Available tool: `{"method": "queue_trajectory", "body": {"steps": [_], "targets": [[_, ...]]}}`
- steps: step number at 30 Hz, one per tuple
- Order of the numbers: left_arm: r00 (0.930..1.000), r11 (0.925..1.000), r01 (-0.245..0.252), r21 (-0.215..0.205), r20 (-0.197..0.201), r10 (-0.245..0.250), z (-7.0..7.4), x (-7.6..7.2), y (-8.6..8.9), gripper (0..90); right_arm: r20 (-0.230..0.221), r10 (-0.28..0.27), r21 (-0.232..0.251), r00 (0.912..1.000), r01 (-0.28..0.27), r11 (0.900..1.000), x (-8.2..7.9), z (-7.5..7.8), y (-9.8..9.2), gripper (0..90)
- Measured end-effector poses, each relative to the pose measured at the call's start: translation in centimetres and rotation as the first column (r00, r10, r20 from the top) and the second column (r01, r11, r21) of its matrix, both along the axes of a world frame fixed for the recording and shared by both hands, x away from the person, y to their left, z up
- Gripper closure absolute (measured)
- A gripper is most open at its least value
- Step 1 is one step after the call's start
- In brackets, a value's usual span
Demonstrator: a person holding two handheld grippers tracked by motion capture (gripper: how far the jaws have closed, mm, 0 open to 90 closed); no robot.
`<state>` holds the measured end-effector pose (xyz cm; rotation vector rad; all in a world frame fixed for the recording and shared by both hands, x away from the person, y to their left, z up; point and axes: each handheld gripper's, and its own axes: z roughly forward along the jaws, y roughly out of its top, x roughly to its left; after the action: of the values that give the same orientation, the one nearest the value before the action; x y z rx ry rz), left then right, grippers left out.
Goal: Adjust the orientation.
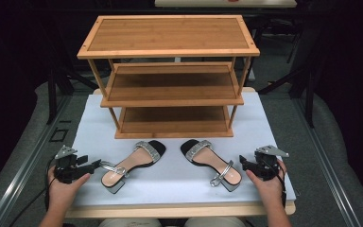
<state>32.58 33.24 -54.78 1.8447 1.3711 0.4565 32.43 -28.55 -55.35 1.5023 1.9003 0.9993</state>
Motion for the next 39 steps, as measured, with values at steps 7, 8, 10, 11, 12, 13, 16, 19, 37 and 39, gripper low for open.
{"method": "queue_trajectory", "body": {"steps": [7,8,10,11,12,13,16,19,37,39], "targets": [[0.9997,0.9997,0.021,-0.011,-0.013,-0.022,0.1,0.3,-0.4,35.2,0.003,-0.005,0.005,1.0000,0.005,1.000,0.0,-0.1,-0.1,32.8],[0.9994,0.9994,0.030,-0.016,-0.018,-0.030,0.2,0.4,-0.5,35.2,0.002,-0.008,0.009,1.0000,0.008,1.000,0.0,0.0,-0.2,32.8],[0.9994,0.9994,0.031,-0.013,-0.013,-0.031,0.6,0.5,-0.6,35.2,0.003,-0.009,0.019,1.0000,0.009,1.000,0.0,0.0,-0.2,32.8],[0.9994,0.9994,0.031,-0.013,-0.013,-0.031,0.6,0.5,-0.6,35.2,0.005,-0.008,0.020,1.0000,0.008,1.000,0.0,0.1,-0.2,32.8],[0.9992,0.9991,0.038,-0.016,-0.010,-0.038,1.0,0.5,-0.6,35.2,0.006,-0.008,0.022,1.0000,0.008,1.000,-0.1,0.1,-0.2,32.8],[0.9989,0.9988,0.045,-0.016,-0.007,-0.045,1.4,0.5,-0.7,35.2,0.008,-0.008,0.023,0.9999,0.008,1.000,-0.1,0.1,-0.2,32.7],[0.9978,0.9976,0.066,-0.020,-0.007,-0.067,2.3,0.6,-1.1,35.2,0.014,-0.008,0.020,0.9999,0.007,1.000,-0.1,0.3,0.0,32.6],[0.9967,0.9967,0.081,-0.003,-0.006,-0.081,3.1,0.8,-1.4,35.7,0.018,-0.008,0.014,0.9998,0.008,1.000,-0.1,0.3,0.0,32.6],[0.9851,0.9852,0.172,-0.004,-0.014,-0.172,7.7,1.6,-3.7,35.3,0.012,-0.007,0.035,0.9999,0.007,0.999,0.0,0.2,0.1,32.5],[0.9836,0.9838,0.179,0.002,-0.021,-0.179,7.9,1.8,-3.8,35.2,0.011,-0.007,0.035,0.9999,0.006,0.999,0.0,0.2,0.1,32.5]]}}
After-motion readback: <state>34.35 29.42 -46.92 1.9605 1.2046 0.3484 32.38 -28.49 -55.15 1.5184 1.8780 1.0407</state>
